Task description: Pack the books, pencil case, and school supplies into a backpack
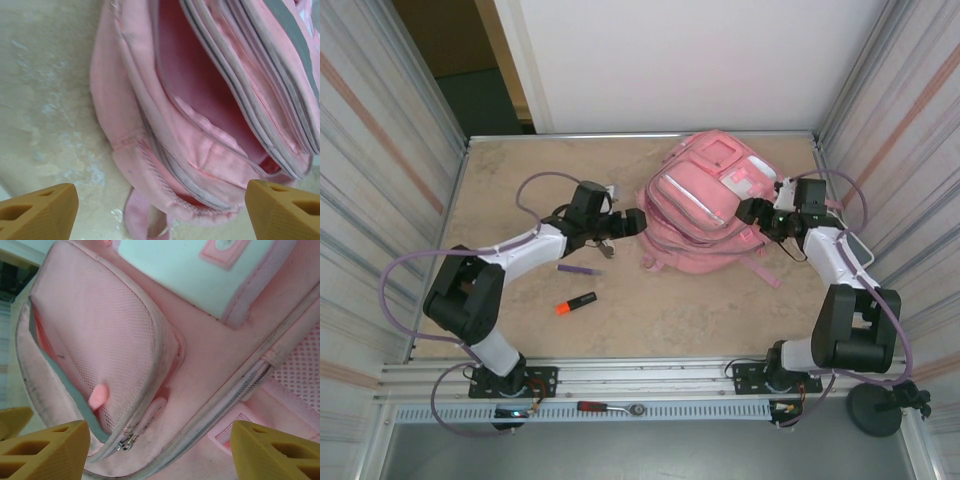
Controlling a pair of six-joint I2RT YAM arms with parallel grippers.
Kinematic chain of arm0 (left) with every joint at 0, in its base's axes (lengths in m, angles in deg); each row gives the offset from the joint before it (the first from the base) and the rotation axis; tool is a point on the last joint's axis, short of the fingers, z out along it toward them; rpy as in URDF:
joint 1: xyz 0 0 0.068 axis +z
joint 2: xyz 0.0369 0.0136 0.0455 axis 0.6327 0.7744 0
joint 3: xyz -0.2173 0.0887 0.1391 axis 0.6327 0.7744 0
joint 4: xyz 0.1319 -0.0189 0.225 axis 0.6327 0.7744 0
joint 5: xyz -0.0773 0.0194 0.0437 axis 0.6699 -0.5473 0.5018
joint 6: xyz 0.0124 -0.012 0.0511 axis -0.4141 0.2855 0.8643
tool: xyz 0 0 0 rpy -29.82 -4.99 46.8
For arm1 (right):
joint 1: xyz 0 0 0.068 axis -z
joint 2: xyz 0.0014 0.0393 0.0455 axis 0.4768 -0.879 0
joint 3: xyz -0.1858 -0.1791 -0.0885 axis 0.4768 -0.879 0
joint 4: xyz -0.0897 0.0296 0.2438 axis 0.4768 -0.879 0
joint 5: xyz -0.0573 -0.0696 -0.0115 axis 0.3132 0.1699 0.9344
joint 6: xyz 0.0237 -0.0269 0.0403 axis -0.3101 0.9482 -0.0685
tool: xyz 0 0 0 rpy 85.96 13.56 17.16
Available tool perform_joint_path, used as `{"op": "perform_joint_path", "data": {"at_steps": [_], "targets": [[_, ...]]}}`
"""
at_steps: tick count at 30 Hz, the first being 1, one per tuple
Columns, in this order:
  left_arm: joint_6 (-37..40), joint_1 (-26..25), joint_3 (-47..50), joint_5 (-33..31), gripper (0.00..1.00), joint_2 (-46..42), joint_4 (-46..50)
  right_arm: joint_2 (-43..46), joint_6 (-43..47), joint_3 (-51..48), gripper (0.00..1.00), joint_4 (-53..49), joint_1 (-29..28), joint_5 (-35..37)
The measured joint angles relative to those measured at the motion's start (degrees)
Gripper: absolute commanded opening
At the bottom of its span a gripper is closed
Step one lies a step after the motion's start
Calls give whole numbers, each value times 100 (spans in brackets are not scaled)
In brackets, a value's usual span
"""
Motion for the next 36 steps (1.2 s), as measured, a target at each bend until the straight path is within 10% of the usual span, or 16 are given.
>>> {"op": "perform_joint_path", "data": {"at_steps": [18,36], "targets": [[90,605,-2776,1510,92,2629,59,-1384,-1043,474,89,1215,195,380],[-400,-623,-1314,2035,90,1998,-739,-3554,-968,3064,79,997,-632,595]]}}
